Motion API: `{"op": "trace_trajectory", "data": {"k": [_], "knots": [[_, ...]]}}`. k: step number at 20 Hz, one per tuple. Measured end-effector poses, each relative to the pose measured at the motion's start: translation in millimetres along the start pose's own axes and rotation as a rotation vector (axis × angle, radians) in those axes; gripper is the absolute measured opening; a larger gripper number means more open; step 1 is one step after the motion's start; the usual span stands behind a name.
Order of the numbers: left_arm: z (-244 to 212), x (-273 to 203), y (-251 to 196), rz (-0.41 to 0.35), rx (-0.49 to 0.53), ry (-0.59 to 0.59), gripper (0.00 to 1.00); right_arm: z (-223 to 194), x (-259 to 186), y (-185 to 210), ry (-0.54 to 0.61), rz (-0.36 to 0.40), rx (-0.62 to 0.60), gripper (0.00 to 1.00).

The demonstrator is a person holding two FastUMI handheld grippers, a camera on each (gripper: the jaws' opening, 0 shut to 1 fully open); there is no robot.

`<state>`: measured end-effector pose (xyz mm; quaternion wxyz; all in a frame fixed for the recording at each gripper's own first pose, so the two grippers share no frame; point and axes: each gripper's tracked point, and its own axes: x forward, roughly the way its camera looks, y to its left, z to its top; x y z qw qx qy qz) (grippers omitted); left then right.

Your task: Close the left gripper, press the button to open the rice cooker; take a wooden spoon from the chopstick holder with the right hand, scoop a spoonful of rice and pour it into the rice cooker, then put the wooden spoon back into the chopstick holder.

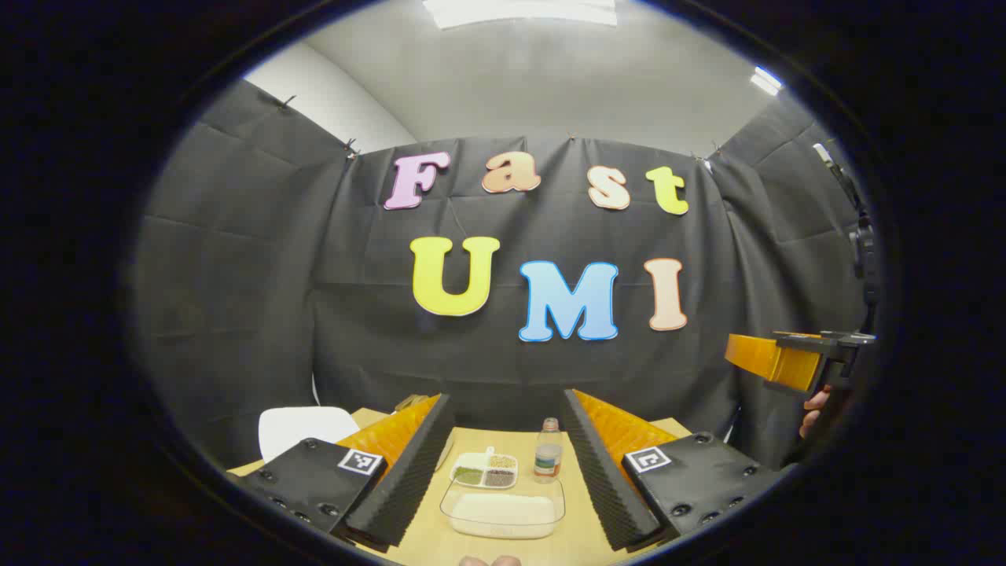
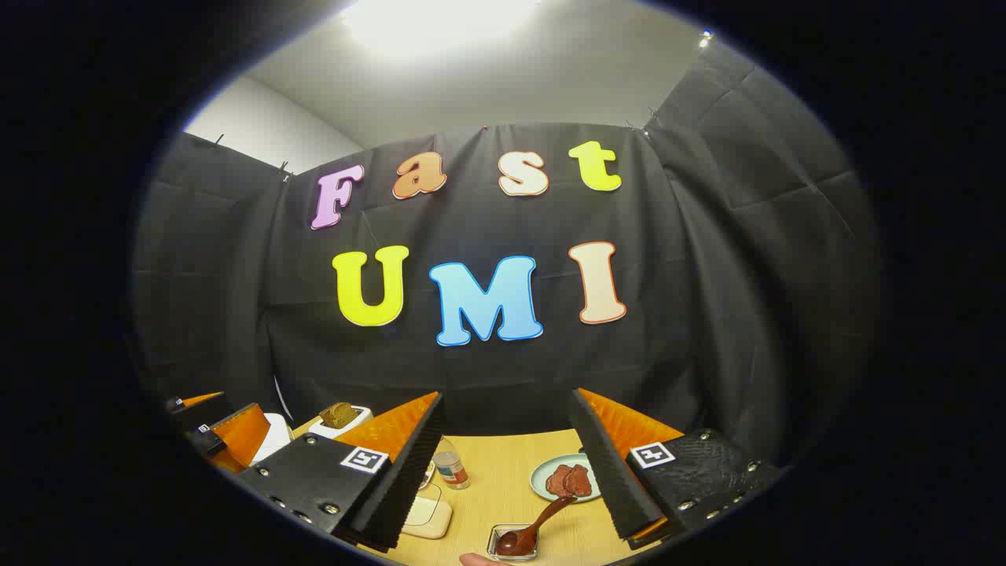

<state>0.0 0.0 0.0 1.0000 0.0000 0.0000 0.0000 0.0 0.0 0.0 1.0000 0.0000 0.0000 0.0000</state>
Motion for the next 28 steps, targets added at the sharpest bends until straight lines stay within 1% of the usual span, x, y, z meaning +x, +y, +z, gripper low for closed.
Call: {"op": "trace_trajectory", "data": {"k": [8, 12, 17, 23, 28], "knots": [[-2, -3, 2, 0.017, -0.001, 0.009, 0.96, -3, 1, 11, 0.013, 0.048, -0.014, 0.96], [-6, -5, 15, 0.037, -0.006, 0.017, 0.96, -7, 1, 19, 0.015, 0.059, -0.022, 0.96], [-9, -7, 31, 0.059, -0.005, 0.023, 0.97, -13, -1, 29, 0.022, 0.069, -0.023, 0.96], [-16, -14, 46, 0.07, 0.001, 0.023, 0.96, -19, -3, 40, 0.032, 0.074, -0.019, 0.96], [-35, -8, 60, 0.076, 0.001, 0.067, 0.96, -28, -8, 45, 0.04, 0.079, -0.039, 0.96]]}}
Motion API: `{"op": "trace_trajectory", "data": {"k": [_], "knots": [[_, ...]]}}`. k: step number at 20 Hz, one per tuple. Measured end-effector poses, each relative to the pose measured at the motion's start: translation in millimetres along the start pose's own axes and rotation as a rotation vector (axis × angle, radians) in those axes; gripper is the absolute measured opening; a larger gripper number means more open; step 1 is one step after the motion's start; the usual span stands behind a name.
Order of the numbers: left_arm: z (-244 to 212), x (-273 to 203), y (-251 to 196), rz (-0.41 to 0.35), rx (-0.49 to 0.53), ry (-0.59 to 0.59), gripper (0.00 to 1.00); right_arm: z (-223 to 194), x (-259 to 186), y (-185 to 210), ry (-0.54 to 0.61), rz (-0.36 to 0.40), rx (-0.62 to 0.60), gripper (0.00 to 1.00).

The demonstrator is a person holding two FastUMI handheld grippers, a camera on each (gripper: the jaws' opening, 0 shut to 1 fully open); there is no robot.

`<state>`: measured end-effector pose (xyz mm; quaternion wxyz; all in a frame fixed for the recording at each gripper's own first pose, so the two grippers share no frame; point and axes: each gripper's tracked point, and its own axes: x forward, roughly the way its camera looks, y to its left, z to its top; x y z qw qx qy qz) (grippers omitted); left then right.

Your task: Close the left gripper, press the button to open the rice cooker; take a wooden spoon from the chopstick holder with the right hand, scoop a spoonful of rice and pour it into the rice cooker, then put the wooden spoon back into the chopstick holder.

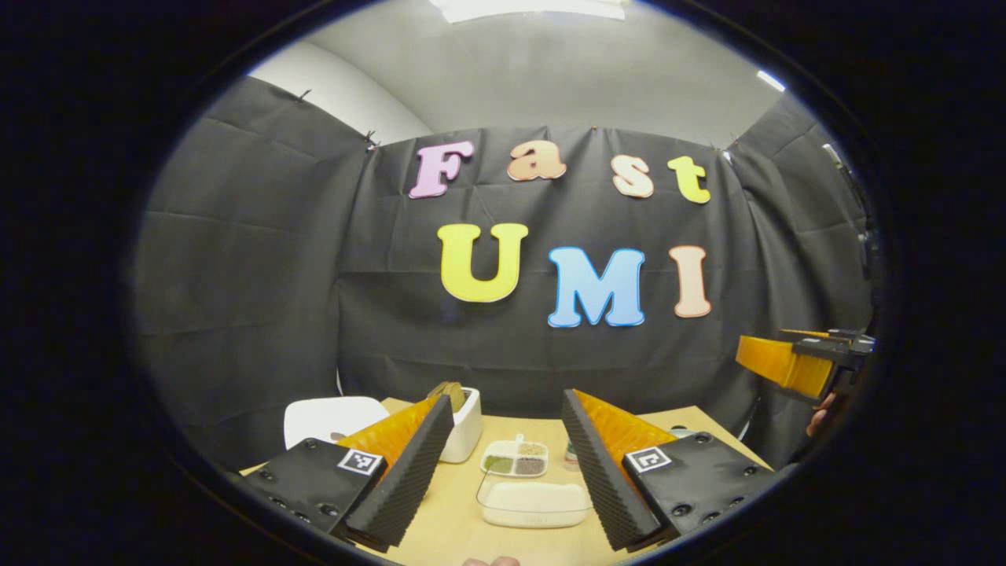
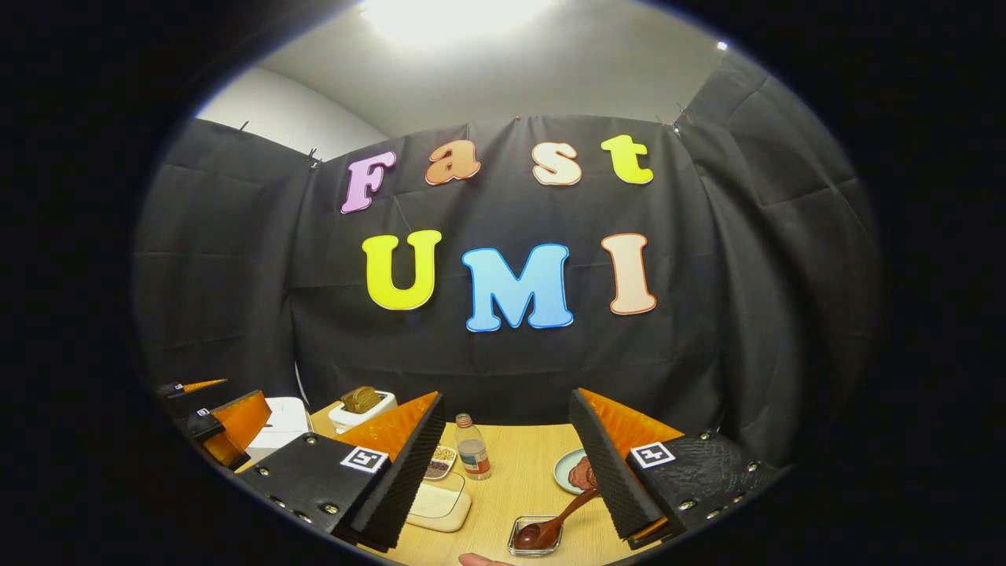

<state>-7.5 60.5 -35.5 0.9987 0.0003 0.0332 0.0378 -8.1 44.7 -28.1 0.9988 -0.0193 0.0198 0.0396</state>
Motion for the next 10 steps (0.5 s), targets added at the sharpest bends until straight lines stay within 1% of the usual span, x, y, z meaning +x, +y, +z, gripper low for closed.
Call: {"op": "trace_trajectory", "data": {"k": [5, 8, 10], "knots": [[-25, 14, 24, 0.004, 0.007, 0.05, 0.96, -20, 2, 0, 0.047, 0.006, 0.012, 0.96], [-38, 25, 60, 0.045, 0.018, 0.086, 0.96, -25, 7, 1, 0.065, 0.006, 0.013, 0.96], [-50, 31, 86, 0.069, 0.015, 0.12, 0.87, -26, 11, 1, 0.072, 0.006, 0.014, 0.96]]}}
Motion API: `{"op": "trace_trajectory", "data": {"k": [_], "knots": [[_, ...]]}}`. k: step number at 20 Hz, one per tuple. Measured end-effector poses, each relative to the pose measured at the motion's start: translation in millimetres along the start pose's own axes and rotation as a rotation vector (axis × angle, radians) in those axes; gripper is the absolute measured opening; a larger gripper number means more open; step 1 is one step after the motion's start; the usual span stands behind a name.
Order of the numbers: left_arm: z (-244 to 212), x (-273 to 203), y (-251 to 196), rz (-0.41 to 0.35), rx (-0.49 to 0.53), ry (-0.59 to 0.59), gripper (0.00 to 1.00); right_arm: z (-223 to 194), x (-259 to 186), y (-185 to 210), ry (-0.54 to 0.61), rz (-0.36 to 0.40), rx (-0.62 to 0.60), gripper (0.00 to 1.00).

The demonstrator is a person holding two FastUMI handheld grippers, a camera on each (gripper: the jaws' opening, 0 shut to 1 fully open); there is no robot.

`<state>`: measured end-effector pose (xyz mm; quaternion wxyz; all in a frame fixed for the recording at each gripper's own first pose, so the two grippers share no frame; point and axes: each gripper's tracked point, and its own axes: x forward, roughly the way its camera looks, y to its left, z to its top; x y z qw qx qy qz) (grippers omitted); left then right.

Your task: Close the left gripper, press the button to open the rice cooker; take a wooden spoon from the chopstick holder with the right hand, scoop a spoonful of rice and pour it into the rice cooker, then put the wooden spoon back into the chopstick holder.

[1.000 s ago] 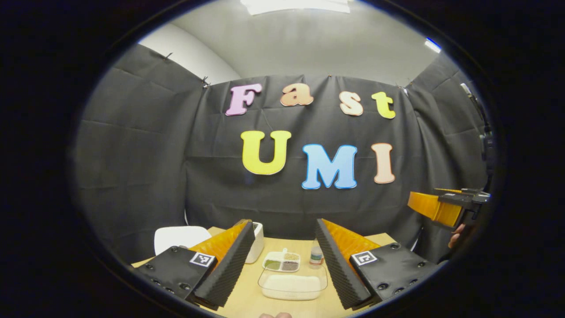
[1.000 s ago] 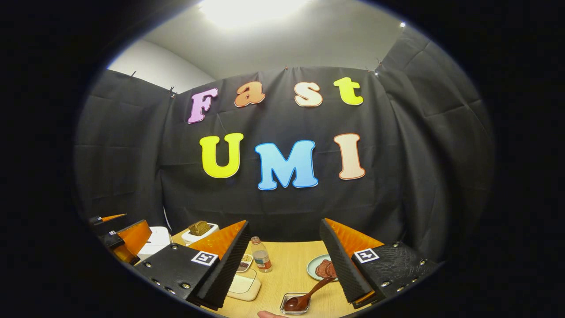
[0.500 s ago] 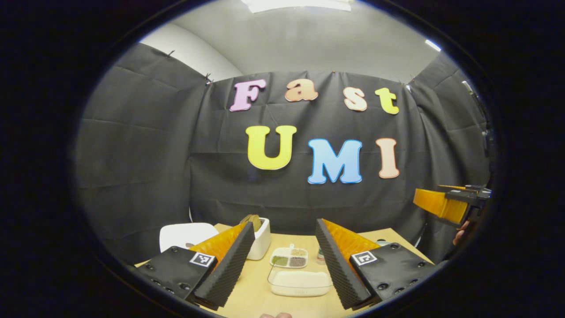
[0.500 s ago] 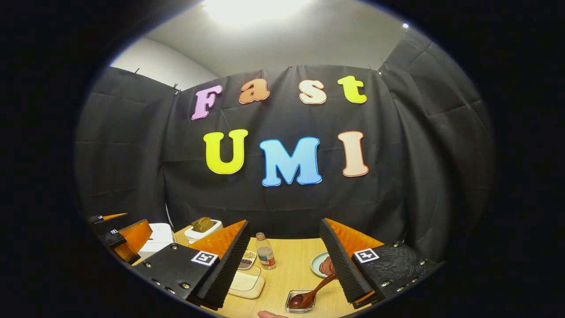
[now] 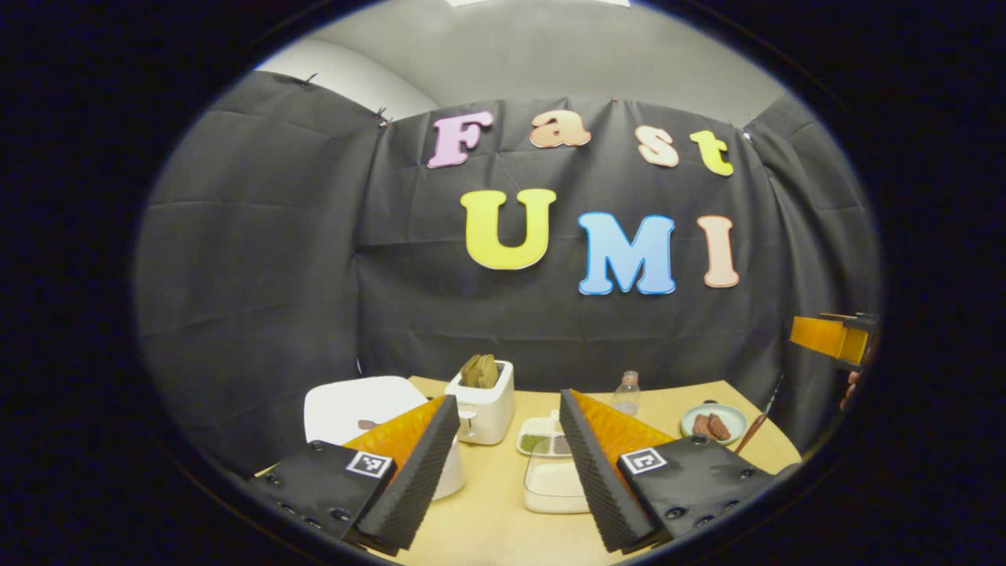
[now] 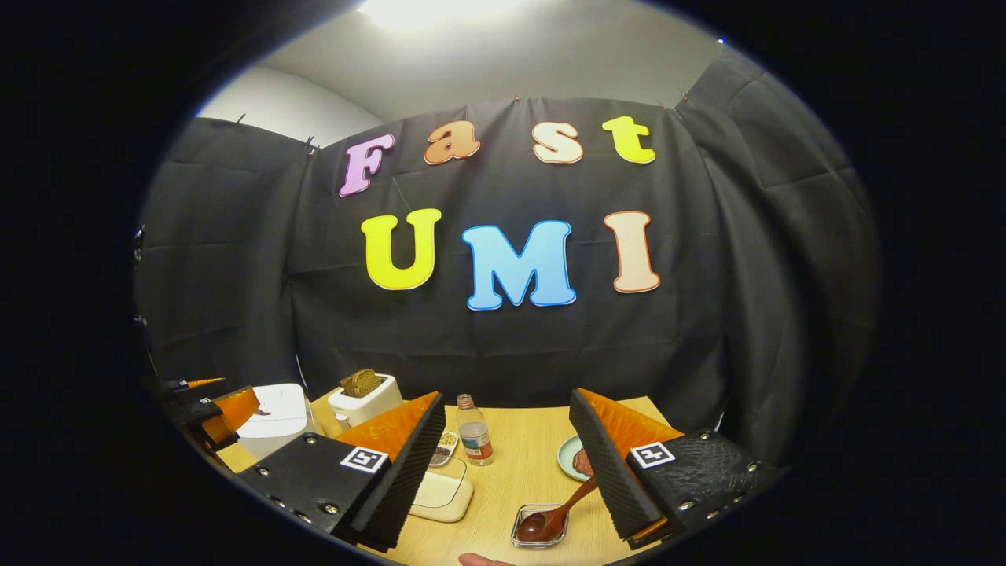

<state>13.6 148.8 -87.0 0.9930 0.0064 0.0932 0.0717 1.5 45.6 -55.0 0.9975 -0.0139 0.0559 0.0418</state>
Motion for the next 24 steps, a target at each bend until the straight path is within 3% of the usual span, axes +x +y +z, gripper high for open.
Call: {"op": "trace_trajectory", "data": {"k": [1, 2, 6, 11, 16, 24], "knots": [[-5, 7, 15, 0.014, -0.004, 0.02, 0.77, -1, 1, -1, 0.003, -0.002, 0.001, 0.96], [-9, 15, 30, 0.034, -0.005, 0.041, 0.72, -1, 2, -2, 0.006, -0.004, 0.002, 0.96], [-45, 60, 80, 0.033, -0.1, 0.21, 0.08, -4, 3, -11, 0.016, -0.02, 0.004, 0.96], [-80, 106, 143, 0.088, -0.172, 0.381, 0.08, -16, 1, -27, 0.041, -0.055, 0.01, 0.96], [-116, 149, 174, 0.11, -0.233, 0.502, 0.08, -20, 0, -44, 0.055, -0.1, 0.017, 0.96], [-151, 168, 188, 0.162, -0.183, 0.593, 0.08, -21, 0, -56, 0.06, -0.142, 0.015, 0.96]]}}
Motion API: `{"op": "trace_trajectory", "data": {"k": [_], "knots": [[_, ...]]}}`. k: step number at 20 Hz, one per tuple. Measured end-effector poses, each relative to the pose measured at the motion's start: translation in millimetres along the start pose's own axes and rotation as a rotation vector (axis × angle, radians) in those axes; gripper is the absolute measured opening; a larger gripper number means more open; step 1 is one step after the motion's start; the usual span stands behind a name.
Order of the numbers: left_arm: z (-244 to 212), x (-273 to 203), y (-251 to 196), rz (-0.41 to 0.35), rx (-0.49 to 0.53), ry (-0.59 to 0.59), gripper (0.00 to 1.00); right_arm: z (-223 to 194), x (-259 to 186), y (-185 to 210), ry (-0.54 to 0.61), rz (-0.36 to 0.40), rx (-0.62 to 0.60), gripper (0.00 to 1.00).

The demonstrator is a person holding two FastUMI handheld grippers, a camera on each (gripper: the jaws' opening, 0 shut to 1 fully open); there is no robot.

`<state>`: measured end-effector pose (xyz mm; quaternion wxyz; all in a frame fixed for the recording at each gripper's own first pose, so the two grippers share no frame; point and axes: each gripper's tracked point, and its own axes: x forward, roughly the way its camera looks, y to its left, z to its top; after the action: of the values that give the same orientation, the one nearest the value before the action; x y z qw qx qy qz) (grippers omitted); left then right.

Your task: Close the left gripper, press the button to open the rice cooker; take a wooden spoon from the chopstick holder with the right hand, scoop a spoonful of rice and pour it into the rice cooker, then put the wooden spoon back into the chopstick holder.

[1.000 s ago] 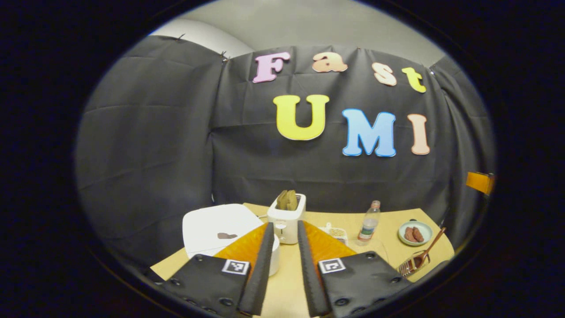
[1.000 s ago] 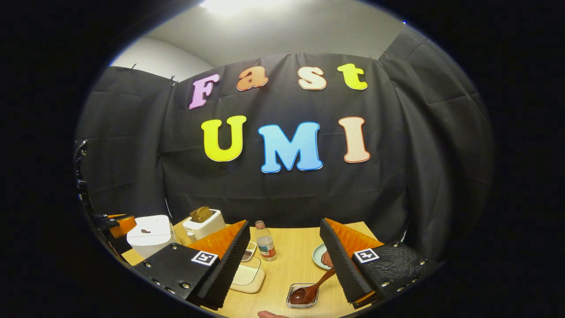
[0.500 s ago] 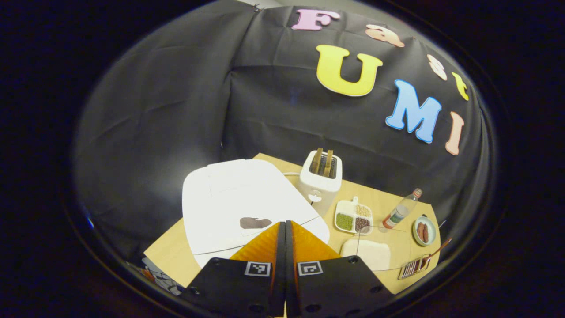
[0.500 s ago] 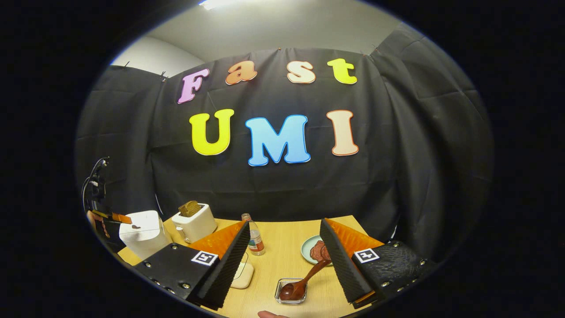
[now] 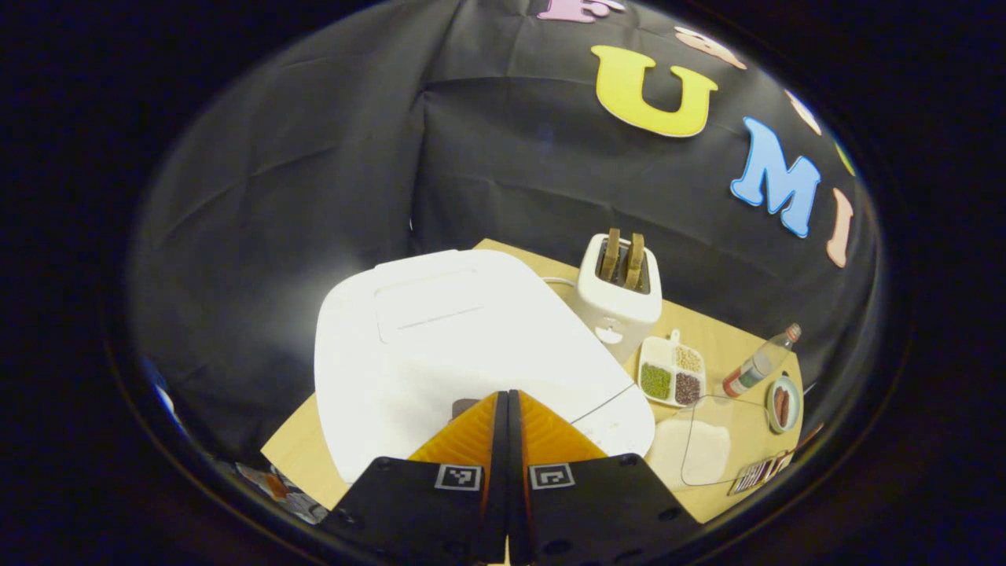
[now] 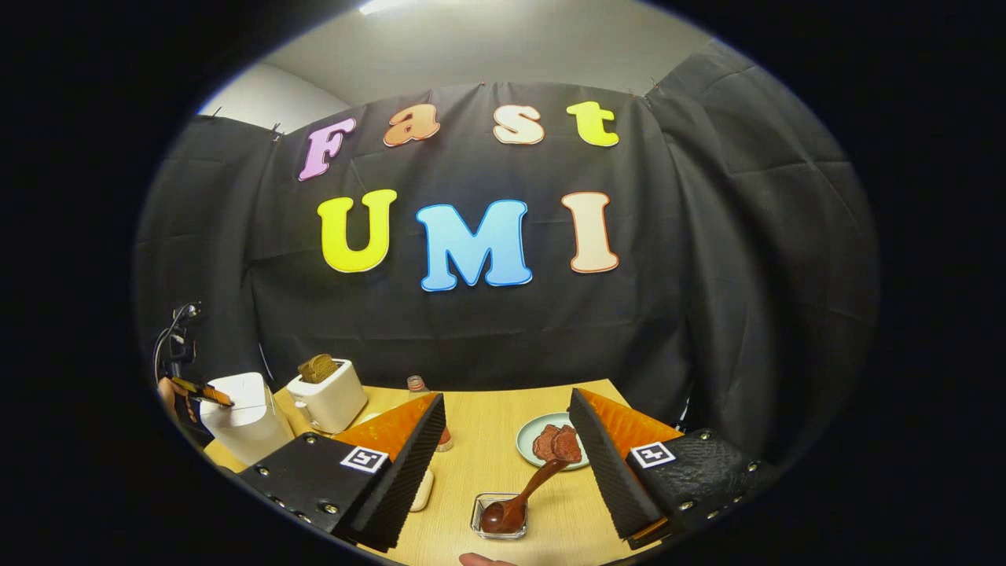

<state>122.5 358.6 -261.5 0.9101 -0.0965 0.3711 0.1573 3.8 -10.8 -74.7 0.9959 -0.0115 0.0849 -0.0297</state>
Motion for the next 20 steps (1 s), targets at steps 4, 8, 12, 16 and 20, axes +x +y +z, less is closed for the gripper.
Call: {"op": "trace_trajectory", "data": {"k": [4, 8, 12, 16, 20], "knots": [[11, -6, -3, 0.008, 0.003, -0.037, 0.09, -2, 1, 3, 0.001, 0.008, 0.012, 0.96], [75, -46, 3, 0.068, 0.083, -0.275, 0.08, 2, 1, 2, -0.01, 0.012, 0.005, 0.96], [138, -117, -7, 0.09, 0.121, -0.511, 0.09, 5, 1, -1, -0.024, 0.014, 0.011, 0.96], [136, -181, -40, 0.002, 0.093, -0.655, 0.42, 5, -3, -13, -0.037, 0.003, 0.013, 0.96], [110, -226, -80, -0.055, 0.117, -0.751, 0.92, 2, -5, -33, -0.046, -0.024, 0.011, 0.96]]}}
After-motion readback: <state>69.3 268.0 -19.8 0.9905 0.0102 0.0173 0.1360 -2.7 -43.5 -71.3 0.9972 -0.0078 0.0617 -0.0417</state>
